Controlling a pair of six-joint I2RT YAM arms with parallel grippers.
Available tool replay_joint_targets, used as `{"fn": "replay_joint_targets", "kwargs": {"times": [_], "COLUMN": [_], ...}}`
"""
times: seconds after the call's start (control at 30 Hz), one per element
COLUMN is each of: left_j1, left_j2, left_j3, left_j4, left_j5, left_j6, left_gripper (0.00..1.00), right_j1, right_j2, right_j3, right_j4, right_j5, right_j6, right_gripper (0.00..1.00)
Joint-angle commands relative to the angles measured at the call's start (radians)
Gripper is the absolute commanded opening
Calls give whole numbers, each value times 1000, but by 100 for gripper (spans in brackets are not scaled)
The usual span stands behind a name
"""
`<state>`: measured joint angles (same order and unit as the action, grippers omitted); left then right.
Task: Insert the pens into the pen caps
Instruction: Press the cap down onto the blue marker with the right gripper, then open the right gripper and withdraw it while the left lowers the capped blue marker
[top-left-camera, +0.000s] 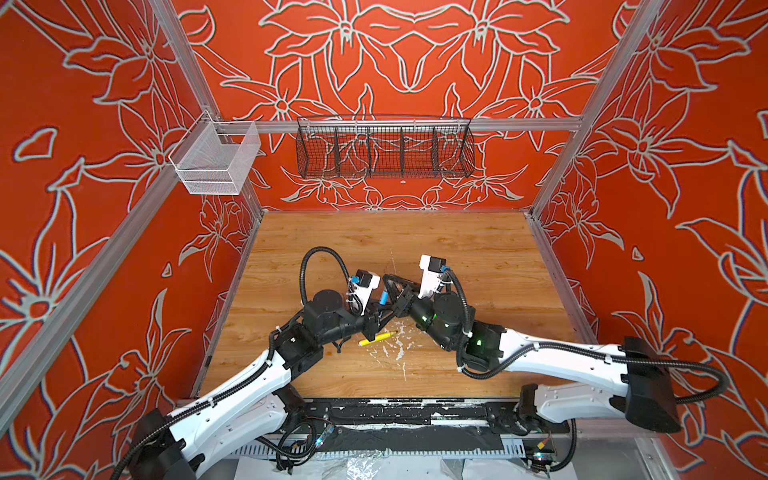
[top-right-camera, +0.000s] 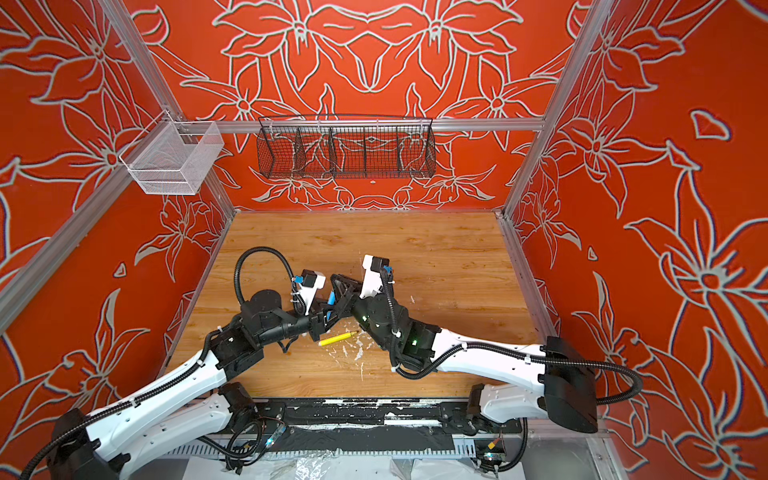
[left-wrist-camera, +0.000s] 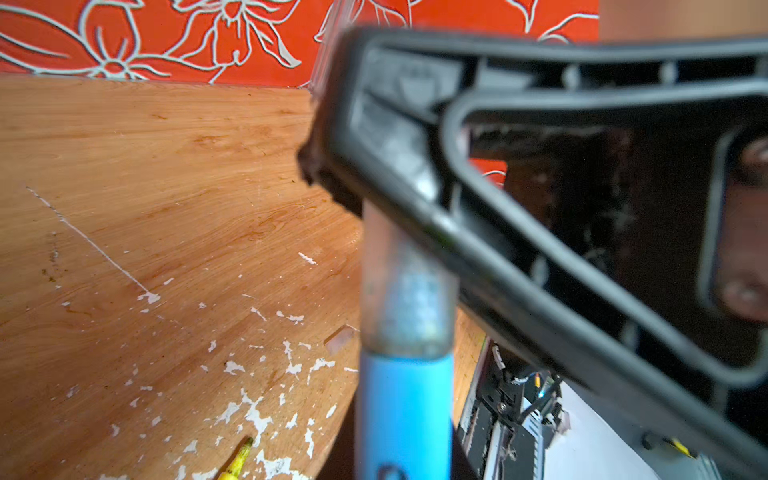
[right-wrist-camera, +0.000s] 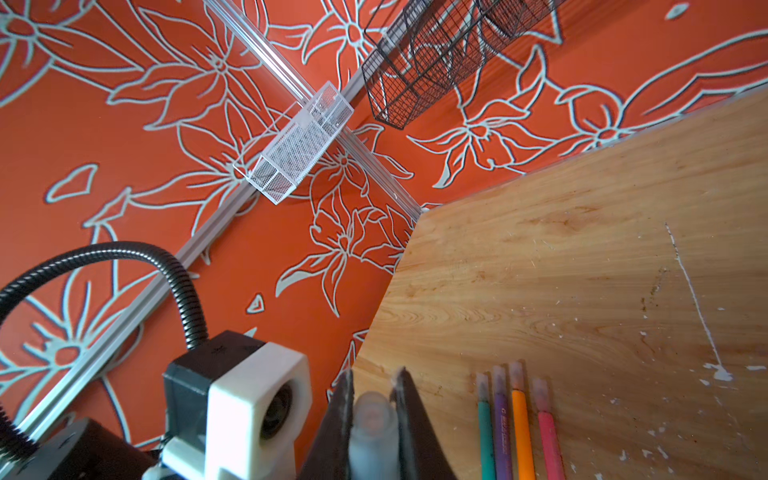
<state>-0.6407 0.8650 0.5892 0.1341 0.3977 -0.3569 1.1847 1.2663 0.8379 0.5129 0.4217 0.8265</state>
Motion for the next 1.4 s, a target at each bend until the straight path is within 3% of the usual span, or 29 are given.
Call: {"fn": "replay_joint_targets", "kwargs": {"times": [0.0, 0.13, 0.57, 0.7, 0.77, 0.83, 0.93, 1.1, 1.37], "left_j1": [104, 110, 110, 110, 110, 108, 82, -11, -29], "left_j2": [31, 52, 43, 20, -2, -11, 12, 112, 424], "left_j3": [118, 142, 130, 132, 120, 110, 104, 109, 158], "left_j4": [223, 233, 216, 123, 54, -49, -179, -329, -334], "left_j5": [-185, -179, -322, -340, -344, -365, -390, -595, -636], "left_j6": [-113, -87, -10, -45, -84, -143, -168, -250, -349], "left_gripper": [0, 0, 0, 0, 0, 0, 0, 0, 0], "right_j1": [168, 203, 237, 210, 188, 166, 138, 42, -36], "right_j2": [27, 29, 20, -54, -102, -176, -302, -506, -859], "right_j3": [-72, -80, -55, -14, 11, 3, -41, -122, -314], "right_j4": [-119, -132, -146, -292, -383, -457, -548, -768, -940], "right_j5": [-255, -227, -205, -125, -85, -15, 148, 296, 511], "right_j6": [20, 23, -11, -57, -81, -112, -167, -181, -223], "right_gripper": [0, 0, 0, 0, 15, 37, 57, 60, 67]}}
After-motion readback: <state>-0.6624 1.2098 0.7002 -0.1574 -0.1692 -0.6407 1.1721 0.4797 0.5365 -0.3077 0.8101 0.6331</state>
